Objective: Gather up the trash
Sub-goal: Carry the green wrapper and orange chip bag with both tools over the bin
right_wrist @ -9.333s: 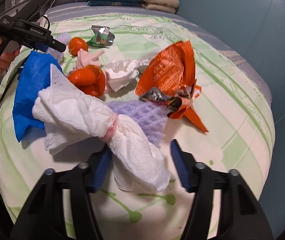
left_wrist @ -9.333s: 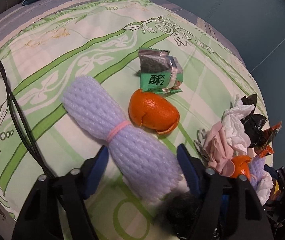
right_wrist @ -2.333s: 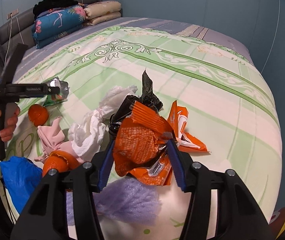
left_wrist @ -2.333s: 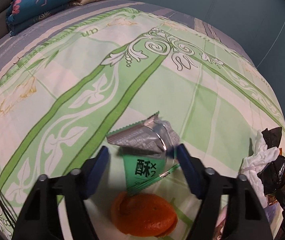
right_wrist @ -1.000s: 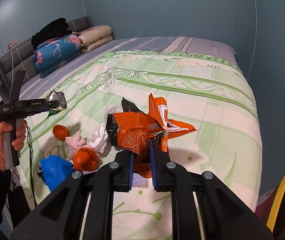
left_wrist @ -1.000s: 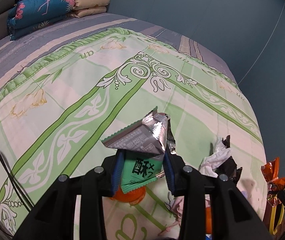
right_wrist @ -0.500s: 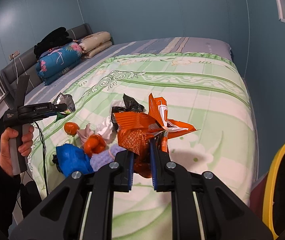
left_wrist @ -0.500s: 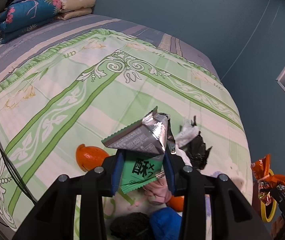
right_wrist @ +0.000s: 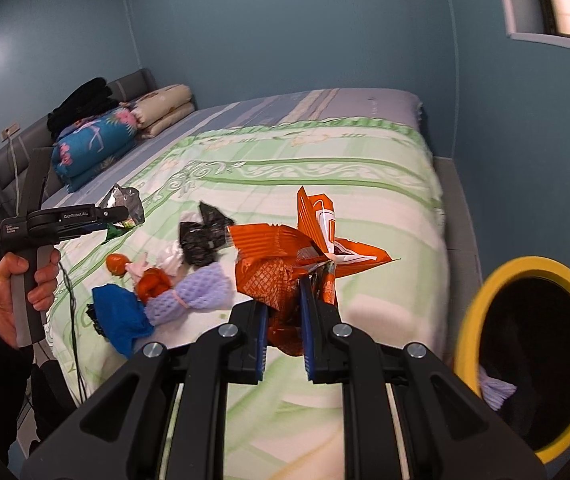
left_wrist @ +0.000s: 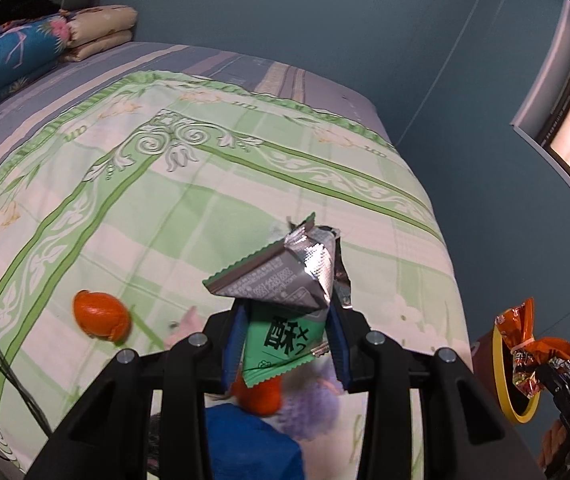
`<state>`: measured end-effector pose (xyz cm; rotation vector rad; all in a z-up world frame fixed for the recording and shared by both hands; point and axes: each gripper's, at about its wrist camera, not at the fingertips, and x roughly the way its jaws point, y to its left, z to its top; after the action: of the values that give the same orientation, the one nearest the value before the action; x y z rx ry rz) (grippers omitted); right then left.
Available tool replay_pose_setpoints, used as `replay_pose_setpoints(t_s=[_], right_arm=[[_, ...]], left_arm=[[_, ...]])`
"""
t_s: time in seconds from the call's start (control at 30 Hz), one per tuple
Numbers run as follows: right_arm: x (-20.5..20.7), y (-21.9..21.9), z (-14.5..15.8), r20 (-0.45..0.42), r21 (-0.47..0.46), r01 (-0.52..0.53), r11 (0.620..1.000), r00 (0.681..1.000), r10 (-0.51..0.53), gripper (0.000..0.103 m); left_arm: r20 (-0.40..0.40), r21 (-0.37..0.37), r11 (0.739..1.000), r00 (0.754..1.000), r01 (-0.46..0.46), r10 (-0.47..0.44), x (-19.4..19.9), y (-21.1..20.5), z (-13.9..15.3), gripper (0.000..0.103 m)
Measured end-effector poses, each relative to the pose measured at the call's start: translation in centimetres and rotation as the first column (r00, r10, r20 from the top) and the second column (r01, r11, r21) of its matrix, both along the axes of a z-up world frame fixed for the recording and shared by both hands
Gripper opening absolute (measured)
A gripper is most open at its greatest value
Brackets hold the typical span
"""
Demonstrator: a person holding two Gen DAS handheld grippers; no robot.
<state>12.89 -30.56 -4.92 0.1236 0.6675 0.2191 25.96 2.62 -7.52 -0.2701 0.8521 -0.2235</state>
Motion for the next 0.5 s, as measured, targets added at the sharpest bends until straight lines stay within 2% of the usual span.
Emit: replay_pose_setpoints(t_s=[0.27, 0.5], right_arm=[[-2.2, -4.8, 0.9, 0.030, 0.010, 0.086, 0.996, 0.996, -0.087, 0.013], [-3.9, -8.8, 1.6, 0.052, 0.020, 0.167, 0.986, 0.984, -0.168, 0.013]], left_arm=[[0.015, 0.000, 0.994, 0.994, 0.112, -0.112, -0.1, -6.6, 1.1, 0.034], [0.026, -0.005, 0.974, 0.974, 0.227, -0.227, -0.8, -13.0, 2.0, 0.034]])
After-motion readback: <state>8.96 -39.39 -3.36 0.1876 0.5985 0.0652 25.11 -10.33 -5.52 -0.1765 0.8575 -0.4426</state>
